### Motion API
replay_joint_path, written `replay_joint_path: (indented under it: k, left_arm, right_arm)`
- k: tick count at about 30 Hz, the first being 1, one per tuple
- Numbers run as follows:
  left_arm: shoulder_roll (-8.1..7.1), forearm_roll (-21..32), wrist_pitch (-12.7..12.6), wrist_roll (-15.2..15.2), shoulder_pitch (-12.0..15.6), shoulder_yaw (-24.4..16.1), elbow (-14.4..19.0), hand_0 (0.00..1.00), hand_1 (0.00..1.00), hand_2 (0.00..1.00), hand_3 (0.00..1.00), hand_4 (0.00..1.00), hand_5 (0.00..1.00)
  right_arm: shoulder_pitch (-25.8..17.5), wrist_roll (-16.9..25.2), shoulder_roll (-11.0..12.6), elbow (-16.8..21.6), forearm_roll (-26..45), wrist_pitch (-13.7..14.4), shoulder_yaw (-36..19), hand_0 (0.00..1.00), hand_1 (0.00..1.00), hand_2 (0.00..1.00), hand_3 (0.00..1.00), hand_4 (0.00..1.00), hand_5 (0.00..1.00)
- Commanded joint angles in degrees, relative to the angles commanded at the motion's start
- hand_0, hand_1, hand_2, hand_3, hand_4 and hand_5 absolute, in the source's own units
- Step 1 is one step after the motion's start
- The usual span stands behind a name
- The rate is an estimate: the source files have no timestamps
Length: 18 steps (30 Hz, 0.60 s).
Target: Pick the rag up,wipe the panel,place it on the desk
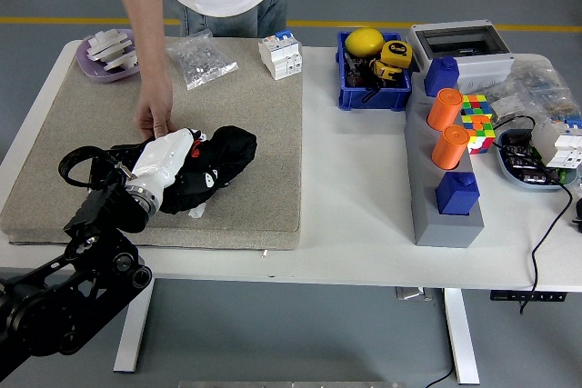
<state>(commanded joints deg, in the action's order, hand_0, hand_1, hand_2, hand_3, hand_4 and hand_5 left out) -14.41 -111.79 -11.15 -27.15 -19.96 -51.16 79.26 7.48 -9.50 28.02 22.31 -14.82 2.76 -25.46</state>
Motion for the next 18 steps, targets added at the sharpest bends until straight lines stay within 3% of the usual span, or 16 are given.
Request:
replay_joint_path:
  k: [10, 18]
  left_arm:
    - [-0.35, -0.5, 0.11, 0.08, 1.99, -6.05, -3.46, 0.22, 0.195, 0.526, 0.523, 0.256, 0.002]
    - [-2.34, -1.62, 0.08, 0.06, 3.15, -11.0, -4.62, 0.215, 0.193, 0.525, 0.524, 0.259, 0.002]
  right_arm:
    - [-0.08, 0.0, 0.11, 0.03, -0.12, 0.02, -0.17, 0.735, 0.51, 0.652, 0.605, 0.998, 0.601]
    - [-0.18, -0.04, 0.2, 0.0, -0.08, -0.03, -0.3, 0.735, 0.51, 0.652, 0.604, 0.998, 0.601]
